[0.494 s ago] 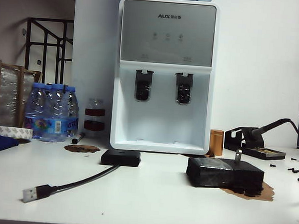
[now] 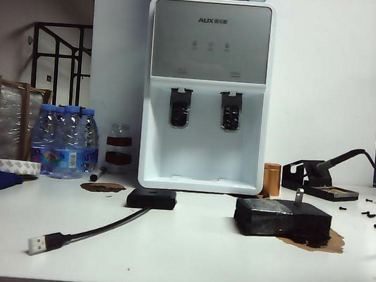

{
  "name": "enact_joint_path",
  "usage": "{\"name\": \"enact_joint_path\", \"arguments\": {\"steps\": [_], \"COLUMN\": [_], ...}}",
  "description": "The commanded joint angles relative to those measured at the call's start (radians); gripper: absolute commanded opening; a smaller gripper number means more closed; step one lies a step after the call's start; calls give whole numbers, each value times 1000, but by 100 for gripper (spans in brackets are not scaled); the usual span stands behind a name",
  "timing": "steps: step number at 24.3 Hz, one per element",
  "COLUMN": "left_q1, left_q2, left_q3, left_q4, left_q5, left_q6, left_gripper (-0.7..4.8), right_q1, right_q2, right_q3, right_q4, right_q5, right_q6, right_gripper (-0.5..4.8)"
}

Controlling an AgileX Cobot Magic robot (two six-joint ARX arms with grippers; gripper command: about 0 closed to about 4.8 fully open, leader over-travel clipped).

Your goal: Take the USB flash drive out of the black sponge and insert it into the slot on top of the black USB adpator box.

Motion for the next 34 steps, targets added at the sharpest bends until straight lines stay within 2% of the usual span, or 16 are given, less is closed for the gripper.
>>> {"name": "enact_joint_path", "arguments": {"steps": [1, 3, 4, 6, 9, 11, 12, 14, 18, 20, 21, 22, 25, 29, 31, 34], "left_q1": [-1, -1, -1, -1, -1, -1, 0, 0, -3, -21, -61, -87, -116, -135, -140, -148], "left_q2": [2, 2, 2, 2, 30, 119, 205, 310, 569, 687, 809, 907, 1036, 1186, 1248, 1303], "left_q3": [119, 160, 179, 243, 331, 405, 459, 521, 643, 679, 700, 710, 720, 751, 756, 756], "left_q4": [-82, -91, -91, -84, -32, 56, 118, 167, 282, 365, 475, 560, 671, 694, 691, 684], "left_q5": [235, 283, 300, 310, 313, 309, 286, 280, 280, 274, 262, 267, 335, 453, 499, 521], "left_q6": [-21, -22, -22, -22, -31, -81, -112, -130, -192, -207, -207, -203, -195, -176, -156, -112], "left_gripper": [-4, -4, -4, -4, -4, -4, -4, -4, -4, -4, -4, -4, -4, -4, -4, -4], "right_q1": [0, 0, 0, 1, 2, 13, 35, 67, 189, 277, 393, 510, 685, 861, 861, 859], "right_q2": [230, 339, 382, 483, 539, 588, 617, 645, 658, 663, 676, 692, 732, 825, 847, 856], "right_q3": [207, 317, 364, 477, 550, 648, 728, 785, 796, 781, 761, 724, 634, 433, 302, 151], "right_q4": [-235, -360, -406, -442, -412, -529, -678, -756, -617, -469, -335, -238, -147, 34, 212, 455], "right_q5": [-202, -221, -210, -82, -20, 45, 110, 111, -59, -86, -84, -27, 135, 581, 798, 941], "right_q6": [-149, -266, -307, -354, -436, -452, -509, -563, -676, -637, -578, -524, -506, -330, -217, -138], "right_gripper": [75, 172, 192, 195, 194, 194, 198, 201, 215, 215, 216, 216, 216, 217, 216, 216]}}
